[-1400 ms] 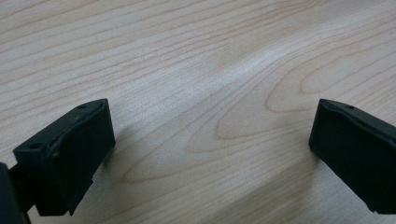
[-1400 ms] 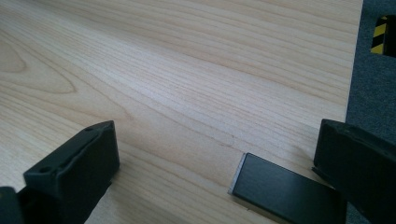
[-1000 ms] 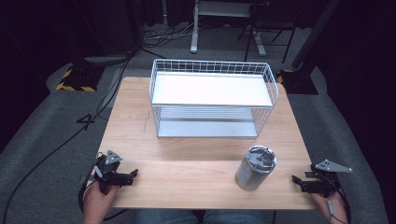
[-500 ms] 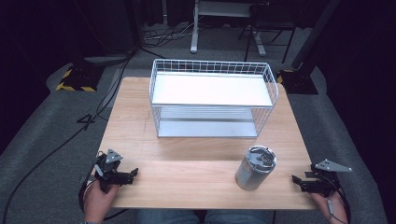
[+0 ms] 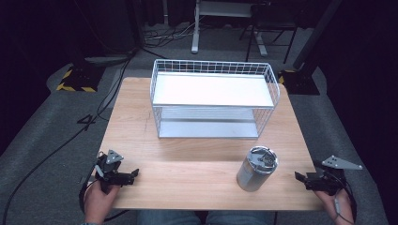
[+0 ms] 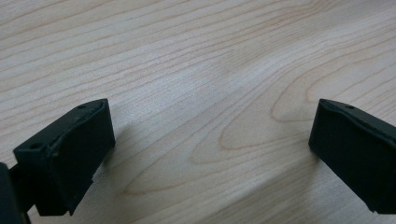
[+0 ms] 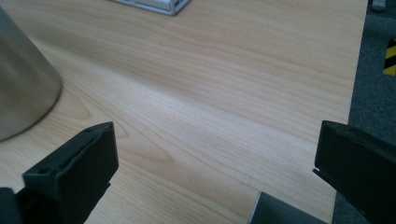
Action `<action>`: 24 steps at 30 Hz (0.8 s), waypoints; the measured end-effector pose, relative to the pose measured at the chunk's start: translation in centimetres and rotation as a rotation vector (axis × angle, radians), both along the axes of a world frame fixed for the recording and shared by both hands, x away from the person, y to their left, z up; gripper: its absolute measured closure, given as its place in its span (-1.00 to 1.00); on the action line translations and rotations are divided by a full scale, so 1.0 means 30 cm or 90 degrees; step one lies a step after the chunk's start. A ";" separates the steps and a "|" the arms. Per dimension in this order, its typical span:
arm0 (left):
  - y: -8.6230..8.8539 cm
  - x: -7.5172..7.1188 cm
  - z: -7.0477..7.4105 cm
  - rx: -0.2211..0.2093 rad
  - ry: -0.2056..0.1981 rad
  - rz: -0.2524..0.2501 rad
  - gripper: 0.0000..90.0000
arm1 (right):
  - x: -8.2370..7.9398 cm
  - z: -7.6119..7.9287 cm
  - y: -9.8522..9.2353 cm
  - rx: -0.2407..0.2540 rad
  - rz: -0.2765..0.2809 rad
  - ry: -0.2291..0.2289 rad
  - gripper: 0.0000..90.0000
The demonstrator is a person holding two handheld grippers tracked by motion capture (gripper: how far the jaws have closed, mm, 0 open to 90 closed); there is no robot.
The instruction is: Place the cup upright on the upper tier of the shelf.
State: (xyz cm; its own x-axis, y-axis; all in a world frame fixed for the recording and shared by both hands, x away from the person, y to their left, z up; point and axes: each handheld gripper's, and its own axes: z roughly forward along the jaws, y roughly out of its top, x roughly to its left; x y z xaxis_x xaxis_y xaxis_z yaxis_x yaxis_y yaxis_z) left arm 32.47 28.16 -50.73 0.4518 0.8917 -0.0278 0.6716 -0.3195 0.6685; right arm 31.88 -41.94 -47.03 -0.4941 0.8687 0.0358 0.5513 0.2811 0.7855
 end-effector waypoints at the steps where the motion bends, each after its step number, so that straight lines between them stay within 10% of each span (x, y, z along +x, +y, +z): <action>1: 0.000 0.000 0.000 0.000 0.001 0.000 -0.99 | -0.004 0.021 0.006 0.005 0.006 -0.010 -1.00; 24: 0.000 0.000 0.000 -0.001 0.001 0.000 -0.99 | -0.060 0.190 0.114 0.050 0.075 -0.069 -1.00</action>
State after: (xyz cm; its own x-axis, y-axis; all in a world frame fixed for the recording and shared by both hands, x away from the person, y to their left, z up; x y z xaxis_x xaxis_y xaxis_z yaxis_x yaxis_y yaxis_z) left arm 32.46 28.15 -50.73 0.4513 0.8919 -0.0291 0.6724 -0.3185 0.6682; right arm 30.06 -38.53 -41.33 -0.5966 0.8014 0.0425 0.4286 0.2734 0.8611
